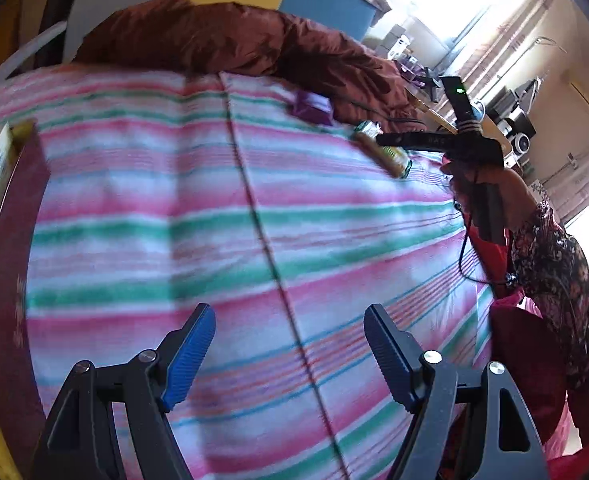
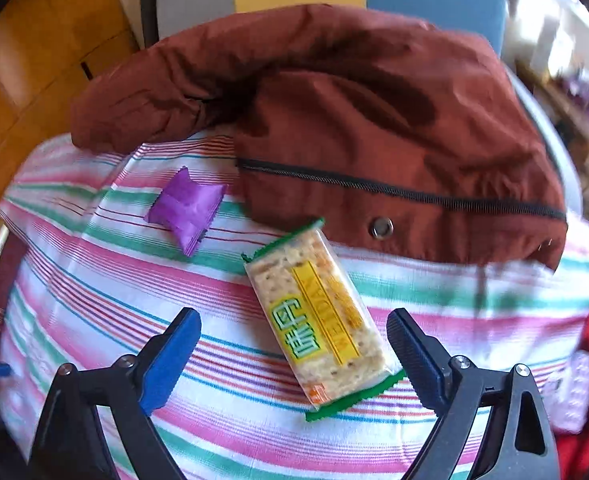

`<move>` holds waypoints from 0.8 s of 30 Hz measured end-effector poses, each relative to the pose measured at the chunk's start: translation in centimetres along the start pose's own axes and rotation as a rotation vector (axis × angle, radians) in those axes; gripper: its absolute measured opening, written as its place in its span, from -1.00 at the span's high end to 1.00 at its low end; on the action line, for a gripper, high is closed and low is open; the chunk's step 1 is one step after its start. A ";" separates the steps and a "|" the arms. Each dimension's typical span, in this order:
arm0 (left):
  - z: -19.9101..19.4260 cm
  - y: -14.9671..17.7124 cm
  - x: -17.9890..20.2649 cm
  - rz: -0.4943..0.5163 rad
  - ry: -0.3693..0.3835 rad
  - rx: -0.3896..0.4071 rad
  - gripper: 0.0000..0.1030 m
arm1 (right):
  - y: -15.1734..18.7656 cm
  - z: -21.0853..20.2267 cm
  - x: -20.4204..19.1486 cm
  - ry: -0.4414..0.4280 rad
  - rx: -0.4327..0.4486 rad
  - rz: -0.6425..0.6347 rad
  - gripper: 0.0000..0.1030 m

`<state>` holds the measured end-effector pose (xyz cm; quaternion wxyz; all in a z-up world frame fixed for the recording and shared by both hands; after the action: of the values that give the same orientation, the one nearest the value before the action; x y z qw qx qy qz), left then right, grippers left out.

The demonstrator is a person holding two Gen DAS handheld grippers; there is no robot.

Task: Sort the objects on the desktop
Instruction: 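Grasp the WEIDAN cracker packet with the right tool while left tool grasps the purple packet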

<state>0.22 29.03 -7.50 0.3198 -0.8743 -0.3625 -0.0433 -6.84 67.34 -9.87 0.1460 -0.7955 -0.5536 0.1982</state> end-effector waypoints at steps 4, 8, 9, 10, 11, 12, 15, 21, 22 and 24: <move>1.0 -3.1 1.0 0.059 -0.015 0.014 -0.52 | -0.1 1.7 -0.1 0.090 -0.027 -0.015 -0.40; 2.5 -6.4 1.8 0.116 -0.028 0.026 -0.52 | -0.2 2.2 1.1 0.075 -0.041 0.079 -0.08; 3.1 -7.6 2.0 0.130 -0.033 0.031 -0.52 | -0.3 2.1 1.3 0.072 -0.051 0.095 -0.05; 3.5 -8.4 2.1 0.144 -0.043 0.032 -0.52 | -0.3 2.0 1.4 0.058 -0.067 0.118 -0.03; 4.1 -9.3 2.2 0.162 -0.055 0.029 -0.52 | -0.3 1.9 1.5 0.036 -0.086 0.144 -0.02; 5.0 -10.5 2.3 0.179 -0.061 0.025 -0.52 | -0.2 1.9 1.6 0.028 -0.100 0.155 -0.01; 7.5 -13.8 2.3 0.185 -0.057 0.003 -0.52 | 0.3 1.7 1.6 0.049 -0.142 0.141 0.01; 11.7 -19.8 3.1 0.236 -0.126 0.002 -0.52 | 0.9 1.6 1.3 0.058 -0.166 0.122 0.01; 12.6 -20.4 3.1 0.234 -0.121 -0.014 -0.52 | 1.2 1.6 1.2 0.055 -0.166 0.128 0.01; 14.7 -21.8 2.7 0.196 -0.122 -0.053 -0.52 | 1.3 1.5 1.3 0.043 -0.166 0.144 0.01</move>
<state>-14.48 50.93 -6.77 0.2767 -0.9147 -0.2926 0.0320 -6.11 68.10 -12.01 0.0766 -0.8467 -0.5062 0.1446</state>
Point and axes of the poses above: each gripper's, at about its wrist camera, not at the fingertips, and z roughly the way its jaws point, x to its right, y to its underside, the point moved 5 cm from there along z, roughly the way its jaws point, and after that the axes turned 10 degrees about z, right-handed, at the moved point
